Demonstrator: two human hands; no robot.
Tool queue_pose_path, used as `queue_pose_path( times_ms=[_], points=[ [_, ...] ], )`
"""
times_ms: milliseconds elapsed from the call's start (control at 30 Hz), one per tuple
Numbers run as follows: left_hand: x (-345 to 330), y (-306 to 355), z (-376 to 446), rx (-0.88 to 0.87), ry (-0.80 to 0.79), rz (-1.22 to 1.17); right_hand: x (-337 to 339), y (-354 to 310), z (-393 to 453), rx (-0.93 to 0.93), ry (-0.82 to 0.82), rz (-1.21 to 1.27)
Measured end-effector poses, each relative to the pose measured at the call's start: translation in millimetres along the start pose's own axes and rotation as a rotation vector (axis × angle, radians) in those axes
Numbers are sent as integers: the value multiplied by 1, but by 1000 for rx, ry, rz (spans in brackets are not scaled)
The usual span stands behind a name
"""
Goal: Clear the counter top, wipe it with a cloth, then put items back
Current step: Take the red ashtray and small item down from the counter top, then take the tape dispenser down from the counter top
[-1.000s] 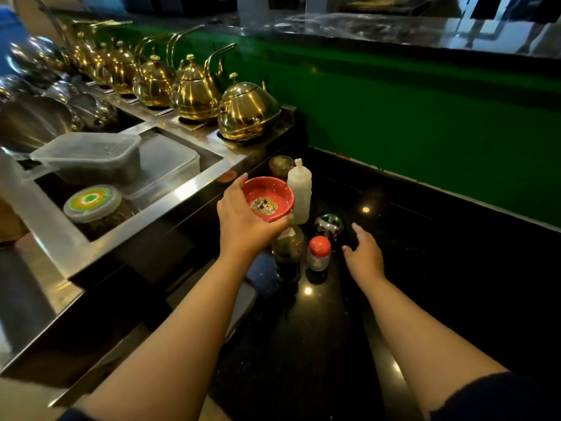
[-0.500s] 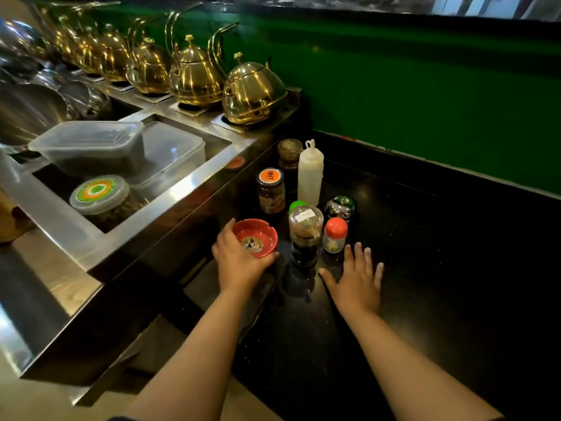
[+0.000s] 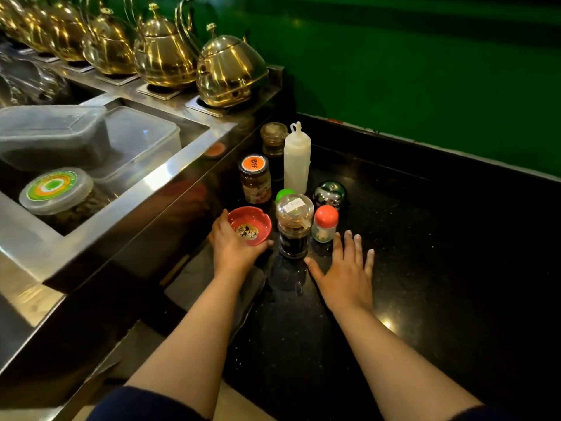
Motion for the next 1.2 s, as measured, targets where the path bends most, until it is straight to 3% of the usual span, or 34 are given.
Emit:
queue_pose_path(
  times_ms=[333, 500, 733, 1000, 1200],
  points=[
    [0, 14, -21, 6, -121, 108, 2, 10, -7, 51, -71, 57],
    [32, 63, -53, -228, -16, 39, 32, 41, -18, -7, -188, 340],
    [59, 193, -78, -569, 157, -34, 157, 108, -4, -152, 117, 492],
    [-3, 377, -105, -870, 24, -168, 313, 189, 29, -152, 394, 507],
    [-63, 507, -126, -994, -48, -237, 412, 266, 69, -203, 569, 439]
  ],
)
Point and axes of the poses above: each hand's wrist, its own z-axis towards the middle knuckle, its own x-axis out of the back of the hand, y = z × x, the point moved 7 cm from there along z, towards the middle knuckle, and after that the axes turned 3 degrees about -x, right-handed, at the moved point
